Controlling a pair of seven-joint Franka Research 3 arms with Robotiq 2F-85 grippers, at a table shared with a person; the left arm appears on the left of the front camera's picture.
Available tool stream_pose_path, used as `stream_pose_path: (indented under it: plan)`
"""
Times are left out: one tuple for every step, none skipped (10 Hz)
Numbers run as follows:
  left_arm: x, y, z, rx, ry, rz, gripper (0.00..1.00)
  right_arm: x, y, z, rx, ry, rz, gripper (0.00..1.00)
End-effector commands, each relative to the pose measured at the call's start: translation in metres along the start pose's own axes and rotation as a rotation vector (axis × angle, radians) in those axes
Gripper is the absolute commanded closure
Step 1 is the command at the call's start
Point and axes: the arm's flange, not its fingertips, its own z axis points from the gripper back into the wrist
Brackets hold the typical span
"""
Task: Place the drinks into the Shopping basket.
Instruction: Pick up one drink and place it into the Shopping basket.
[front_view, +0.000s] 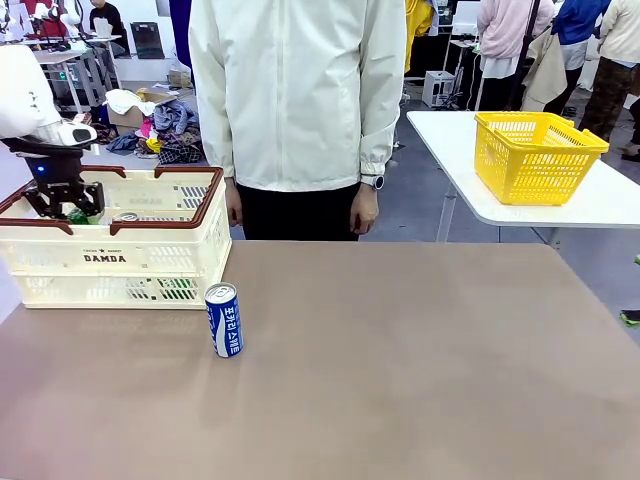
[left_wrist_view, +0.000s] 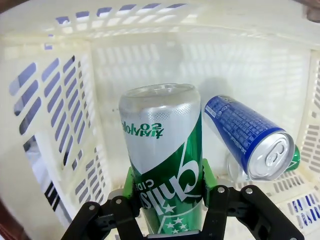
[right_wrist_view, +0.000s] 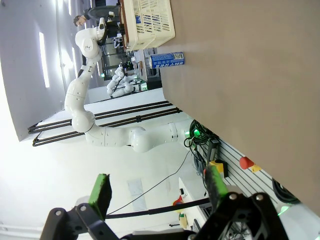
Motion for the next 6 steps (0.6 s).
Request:
stream_pose_path:
  plan:
    - [0.0072, -0.0033, 0.0098, 0.025, 0.006, 0.007, 0.54, -0.0012, 0.0043, 0.0020, -0.002, 0.008, -0.015, 0.00]
    - [0.0080, -0.0038, 0.0105, 0.035, 0.006, 0.005, 0.00, -0.0012, 0.0043, 0.0020, -0.002, 0.008, -0.015, 0.00]
    - [0.0092, -0.0045, 0.0092, 0.038, 0.009, 0.004, 0.00, -0.0012, 0.0043, 0.0020, -0.002, 0.008, -0.015, 0.00]
    - [0.0103, -0.0045, 0.0080, 0.044, 0.014, 0.006, 0.00, -0.0012, 0.0043, 0.0020, -0.002, 0.008, -0.015, 0.00]
    - [0.0108, -0.0052, 0.0088, 0.041, 0.014, 0.007, 0.00, -0.0012, 0.0043, 0.0020, -0.002, 0.008, -0.015, 0.00]
    - [0.0097, -0.0046, 0.0120, 0.038, 0.003, 0.007, 0.00, -0.0012, 0.0043, 0.0020, -0.002, 0.008, -0.015, 0.00]
